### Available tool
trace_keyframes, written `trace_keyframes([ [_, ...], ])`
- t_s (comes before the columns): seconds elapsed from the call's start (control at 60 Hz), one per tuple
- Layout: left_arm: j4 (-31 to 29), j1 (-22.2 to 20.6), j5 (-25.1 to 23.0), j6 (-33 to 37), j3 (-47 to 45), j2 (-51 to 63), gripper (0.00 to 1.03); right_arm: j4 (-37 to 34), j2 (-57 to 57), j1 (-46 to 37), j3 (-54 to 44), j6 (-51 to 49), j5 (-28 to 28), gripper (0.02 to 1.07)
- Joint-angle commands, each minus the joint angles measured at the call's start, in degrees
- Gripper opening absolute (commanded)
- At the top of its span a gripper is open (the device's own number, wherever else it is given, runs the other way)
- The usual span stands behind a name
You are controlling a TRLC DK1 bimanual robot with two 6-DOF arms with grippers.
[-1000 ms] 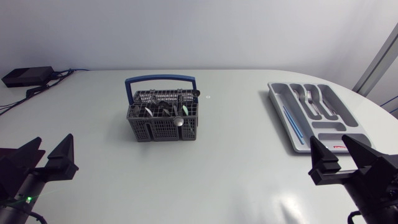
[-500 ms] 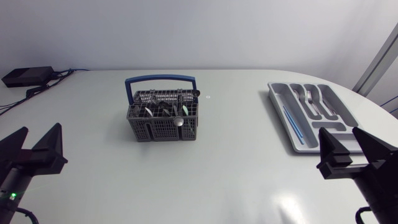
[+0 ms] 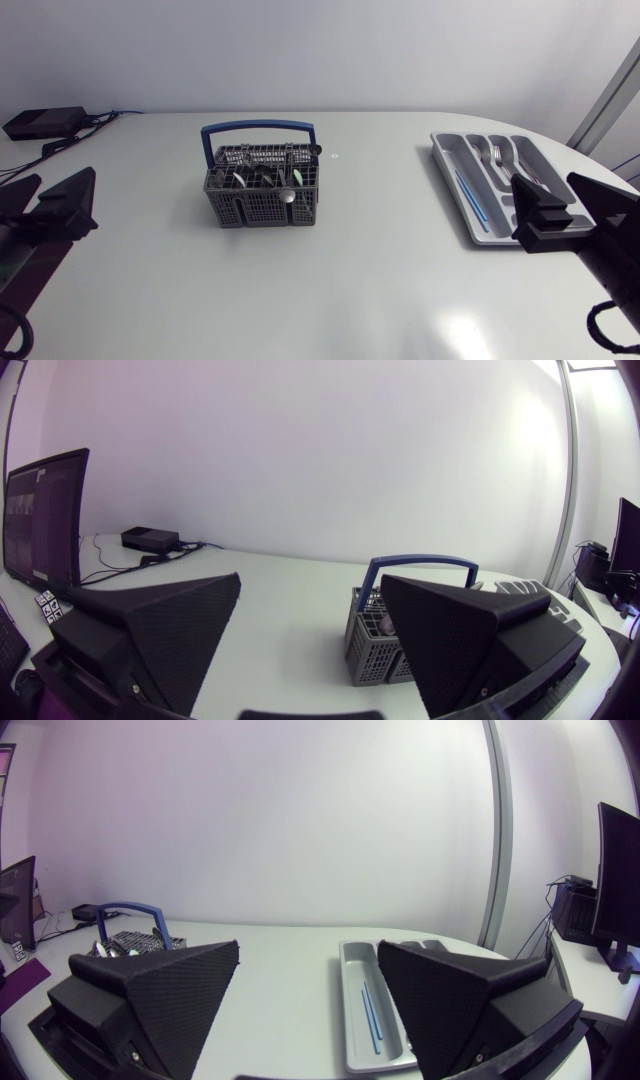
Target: Unload the cutlery basket into the drawer organizer.
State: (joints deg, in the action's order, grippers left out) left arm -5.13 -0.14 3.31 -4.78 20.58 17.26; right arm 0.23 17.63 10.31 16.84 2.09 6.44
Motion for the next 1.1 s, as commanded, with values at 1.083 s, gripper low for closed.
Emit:
trace_keyframes([
  [1.083, -21.86, -9.7, -3.93, 4.86, 31.01, 38.99, 0.93, -17.9, 35.72, 9.82, 28.34, 2.57, 4.2, 1.02],
])
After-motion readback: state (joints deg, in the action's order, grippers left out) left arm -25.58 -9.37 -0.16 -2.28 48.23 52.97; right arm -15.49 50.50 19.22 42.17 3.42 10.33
